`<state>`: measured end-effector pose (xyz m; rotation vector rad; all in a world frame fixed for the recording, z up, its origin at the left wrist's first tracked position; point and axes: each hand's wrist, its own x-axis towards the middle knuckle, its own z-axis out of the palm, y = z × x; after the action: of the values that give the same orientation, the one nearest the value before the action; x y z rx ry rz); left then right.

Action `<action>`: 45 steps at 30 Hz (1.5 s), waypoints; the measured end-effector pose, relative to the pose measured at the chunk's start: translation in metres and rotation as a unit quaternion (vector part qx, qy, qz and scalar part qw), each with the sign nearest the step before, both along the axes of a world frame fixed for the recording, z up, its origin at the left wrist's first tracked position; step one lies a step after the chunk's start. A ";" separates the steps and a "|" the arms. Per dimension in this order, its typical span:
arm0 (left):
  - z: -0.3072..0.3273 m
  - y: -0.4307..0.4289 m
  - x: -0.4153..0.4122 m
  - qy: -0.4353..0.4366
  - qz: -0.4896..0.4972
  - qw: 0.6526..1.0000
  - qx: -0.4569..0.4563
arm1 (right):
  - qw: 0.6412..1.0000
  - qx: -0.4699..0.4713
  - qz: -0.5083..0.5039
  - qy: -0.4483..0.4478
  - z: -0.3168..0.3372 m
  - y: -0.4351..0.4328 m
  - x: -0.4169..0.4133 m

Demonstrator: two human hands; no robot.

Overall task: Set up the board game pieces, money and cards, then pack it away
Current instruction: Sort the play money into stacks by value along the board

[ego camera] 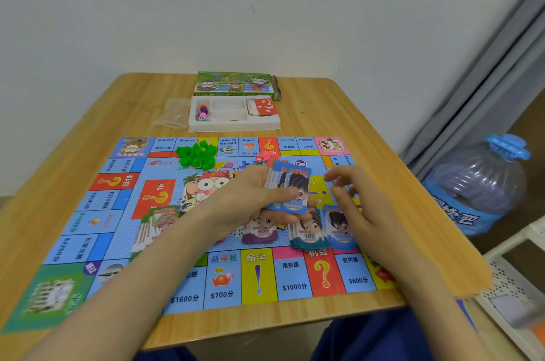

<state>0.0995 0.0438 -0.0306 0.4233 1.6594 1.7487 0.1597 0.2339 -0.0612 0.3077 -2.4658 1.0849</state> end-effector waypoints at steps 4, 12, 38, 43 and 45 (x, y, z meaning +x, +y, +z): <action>-0.001 0.001 0.000 0.025 0.014 0.999 -0.023 | 0.993 0.014 0.115 0.011 -0.003 -0.001 0.001; 0.002 0.003 0.001 -0.037 0.040 0.998 0.025 | 0.998 0.004 0.042 0.052 -0.001 -0.001 0.000; 0.002 -0.001 0.000 -0.019 0.014 0.999 0.030 | 0.979 0.113 -0.127 -0.114 -0.008 0.003 -0.006; 0.002 -0.001 0.000 -0.020 0.015 0.999 0.030 | 0.980 0.149 -0.105 -0.084 -0.011 0.005 -0.006; 0.002 -0.001 0.000 -0.022 0.015 0.999 0.029 | 0.979 0.158 -0.095 -0.082 -0.012 0.006 -0.007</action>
<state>0.0992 0.0427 -0.0283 0.3859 1.5939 1.8193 0.1531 0.2396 -0.0735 0.0740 -2.7496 0.6625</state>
